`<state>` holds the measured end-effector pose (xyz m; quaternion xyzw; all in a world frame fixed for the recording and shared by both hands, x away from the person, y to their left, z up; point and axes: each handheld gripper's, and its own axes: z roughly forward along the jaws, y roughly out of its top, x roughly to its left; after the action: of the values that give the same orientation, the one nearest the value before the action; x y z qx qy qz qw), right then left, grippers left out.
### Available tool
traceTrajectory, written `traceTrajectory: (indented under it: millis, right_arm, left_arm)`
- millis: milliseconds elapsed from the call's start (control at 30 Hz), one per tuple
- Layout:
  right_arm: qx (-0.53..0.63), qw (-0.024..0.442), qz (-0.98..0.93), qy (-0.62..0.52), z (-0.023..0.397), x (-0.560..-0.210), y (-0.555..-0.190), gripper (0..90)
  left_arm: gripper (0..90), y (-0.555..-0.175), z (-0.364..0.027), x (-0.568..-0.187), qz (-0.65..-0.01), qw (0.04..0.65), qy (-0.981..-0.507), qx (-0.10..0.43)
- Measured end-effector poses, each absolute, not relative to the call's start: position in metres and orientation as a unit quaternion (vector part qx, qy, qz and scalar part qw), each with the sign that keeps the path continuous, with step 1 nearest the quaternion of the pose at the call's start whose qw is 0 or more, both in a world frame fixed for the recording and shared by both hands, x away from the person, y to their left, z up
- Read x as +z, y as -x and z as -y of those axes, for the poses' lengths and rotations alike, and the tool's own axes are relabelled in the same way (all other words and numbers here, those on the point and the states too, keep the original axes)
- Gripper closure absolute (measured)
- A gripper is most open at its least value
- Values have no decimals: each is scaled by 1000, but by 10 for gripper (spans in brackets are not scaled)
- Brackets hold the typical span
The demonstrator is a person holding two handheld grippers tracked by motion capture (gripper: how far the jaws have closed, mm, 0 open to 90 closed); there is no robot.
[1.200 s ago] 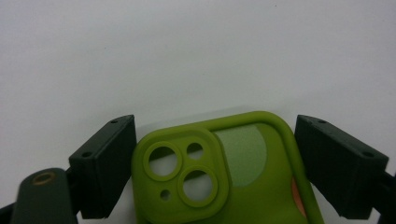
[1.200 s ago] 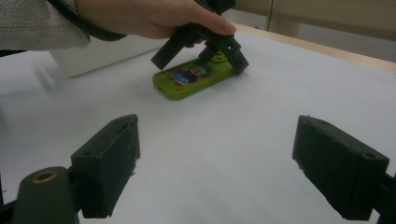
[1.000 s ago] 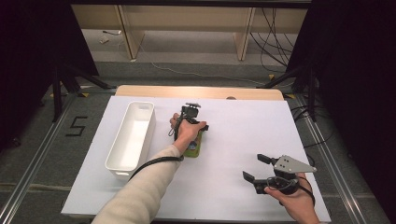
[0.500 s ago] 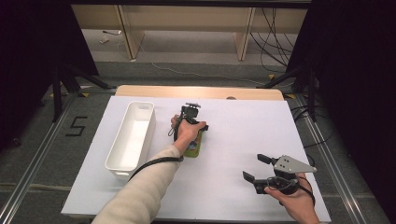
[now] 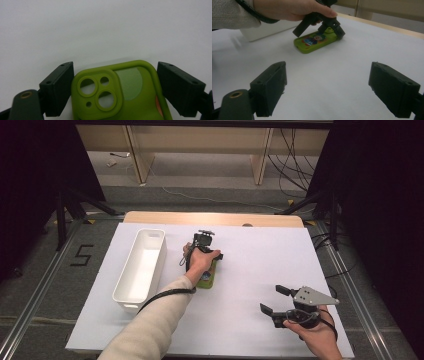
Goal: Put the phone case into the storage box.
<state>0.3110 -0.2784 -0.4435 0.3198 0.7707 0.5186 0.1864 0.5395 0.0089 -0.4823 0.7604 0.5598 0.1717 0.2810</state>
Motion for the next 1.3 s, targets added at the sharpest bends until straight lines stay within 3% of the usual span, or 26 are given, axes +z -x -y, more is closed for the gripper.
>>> traceTrajectory:
  millis: [1300]
  right_arm:
    - [517, 189, -770, -322, 278, -443, -311, 159]
  left_arm:
    - [163, -510, -24, -426, -525, 372, -738, 205]
